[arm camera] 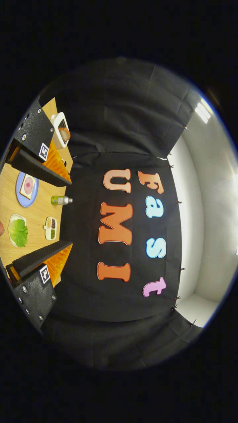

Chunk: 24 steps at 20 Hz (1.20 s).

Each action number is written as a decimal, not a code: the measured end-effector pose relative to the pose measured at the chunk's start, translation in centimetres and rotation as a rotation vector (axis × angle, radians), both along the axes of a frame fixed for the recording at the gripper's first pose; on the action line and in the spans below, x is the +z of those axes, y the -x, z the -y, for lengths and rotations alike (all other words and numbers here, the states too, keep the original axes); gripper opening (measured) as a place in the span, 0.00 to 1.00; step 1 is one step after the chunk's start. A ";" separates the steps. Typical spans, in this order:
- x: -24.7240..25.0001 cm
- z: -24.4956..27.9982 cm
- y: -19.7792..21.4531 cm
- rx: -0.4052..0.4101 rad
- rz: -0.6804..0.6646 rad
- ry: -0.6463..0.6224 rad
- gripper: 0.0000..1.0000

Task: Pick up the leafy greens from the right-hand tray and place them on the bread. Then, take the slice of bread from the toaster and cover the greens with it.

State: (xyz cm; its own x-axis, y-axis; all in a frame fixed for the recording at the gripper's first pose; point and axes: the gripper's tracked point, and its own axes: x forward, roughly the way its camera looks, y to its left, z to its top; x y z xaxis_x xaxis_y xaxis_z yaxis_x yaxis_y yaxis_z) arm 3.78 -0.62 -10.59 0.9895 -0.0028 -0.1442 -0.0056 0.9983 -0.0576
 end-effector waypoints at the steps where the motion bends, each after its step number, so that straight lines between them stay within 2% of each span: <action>1: -0.8 0.7 -0.3 -0.014 -0.018 -0.005 0.98; 7: -7.8 4.1 -1.5 -0.061 -0.182 -0.071 0.98; 14: -18.2 6.2 -2.1 -0.079 -0.538 -0.064 0.98; 24: -29.2 5.4 -2.6 -0.042 -0.946 -0.103 0.98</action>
